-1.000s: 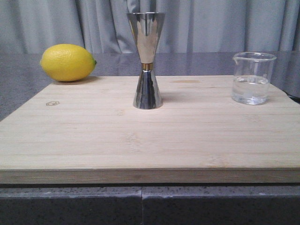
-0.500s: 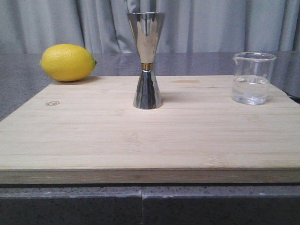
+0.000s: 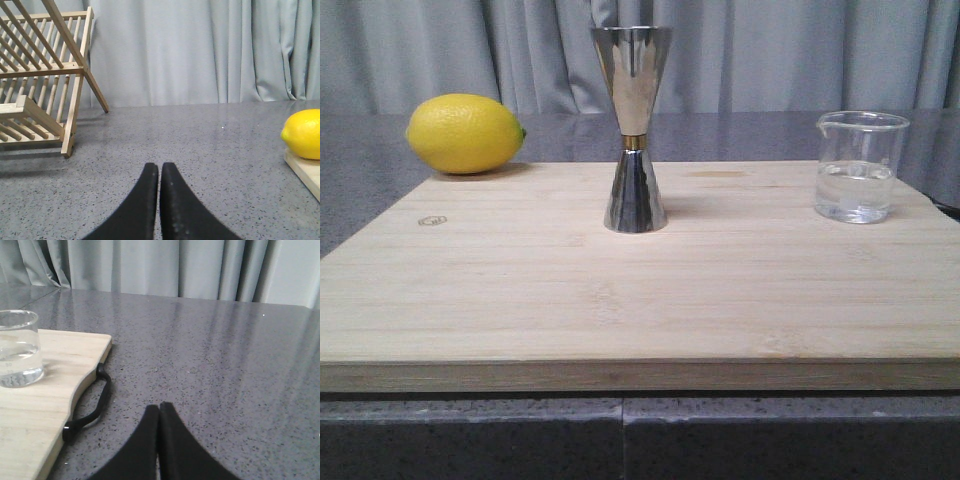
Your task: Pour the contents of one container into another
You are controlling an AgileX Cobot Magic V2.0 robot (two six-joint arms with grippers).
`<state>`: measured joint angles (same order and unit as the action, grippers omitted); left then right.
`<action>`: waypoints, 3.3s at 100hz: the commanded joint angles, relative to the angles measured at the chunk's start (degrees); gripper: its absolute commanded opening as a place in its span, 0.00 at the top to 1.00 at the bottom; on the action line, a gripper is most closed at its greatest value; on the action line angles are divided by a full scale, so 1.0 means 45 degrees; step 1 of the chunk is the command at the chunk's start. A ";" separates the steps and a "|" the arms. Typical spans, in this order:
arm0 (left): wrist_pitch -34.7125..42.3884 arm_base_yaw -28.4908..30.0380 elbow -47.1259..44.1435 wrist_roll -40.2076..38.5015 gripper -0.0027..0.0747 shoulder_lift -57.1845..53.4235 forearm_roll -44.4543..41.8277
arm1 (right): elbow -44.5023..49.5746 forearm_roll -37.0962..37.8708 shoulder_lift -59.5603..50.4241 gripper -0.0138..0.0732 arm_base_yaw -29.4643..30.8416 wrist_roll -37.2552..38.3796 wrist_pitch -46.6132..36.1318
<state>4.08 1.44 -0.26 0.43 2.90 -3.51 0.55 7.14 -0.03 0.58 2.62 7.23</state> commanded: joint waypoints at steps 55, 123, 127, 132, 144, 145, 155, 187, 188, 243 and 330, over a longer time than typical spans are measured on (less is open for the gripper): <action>0.1049 -0.0057 -0.0356 -0.0097 0.99 0.0173 0.1938 | 0.0151 -0.0469 0.0240 0.92 0.0033 0.0059 -0.2343; -0.0762 -0.1612 0.2551 -0.0706 0.99 0.0644 0.3043 | -0.2361 -0.2926 0.0487 0.92 0.0033 0.0088 -0.0346; -0.1250 -0.1795 0.3115 -0.0706 0.99 0.0969 0.3043 | -0.2985 -0.2926 0.0728 0.92 0.0033 0.0088 0.0399; -0.1814 -0.1987 0.3782 -0.0706 0.99 0.1440 0.3043 | -0.3750 -0.2874 0.1108 0.92 0.0033 0.0088 0.1289; -0.3236 -0.2359 0.5388 -0.0706 0.99 0.2753 0.3043 | -0.5636 -0.1969 0.2322 0.92 0.0033 0.0088 0.3178; -0.3394 -0.2380 0.5567 -0.0671 0.99 0.2905 0.3043 | -0.5745 -0.1908 0.2477 0.92 0.0033 0.0088 0.3277; -0.4585 -0.2680 0.6710 0.0203 0.99 0.3848 0.3043 | -0.7311 -0.1134 0.3510 0.92 0.0033 0.0088 0.4598; -0.6124 -0.3795 0.7915 0.2063 0.99 0.4981 0.3235 | -0.9938 -0.0078 0.6105 0.92 0.0033 -0.0372 0.7108; -0.6119 -0.3881 0.7915 0.2121 0.98 0.4985 0.3268 | -0.9938 -0.0078 0.6141 0.92 0.0033 -0.0372 0.7136; -0.3223 -0.6662 0.7915 0.4073 0.97 0.7983 0.3824 | -0.9914 -0.0269 0.7451 0.92 0.0033 -0.0392 0.7020; 0.8933 -0.8635 0.3359 -0.0695 0.97 1.2991 -0.0123 | -0.9894 -0.0297 0.7472 0.92 0.0033 -0.0473 0.6520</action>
<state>35.35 -37.32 13.94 0.00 57.86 -2.82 -42.09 5.48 32.88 0.58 1.05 42.32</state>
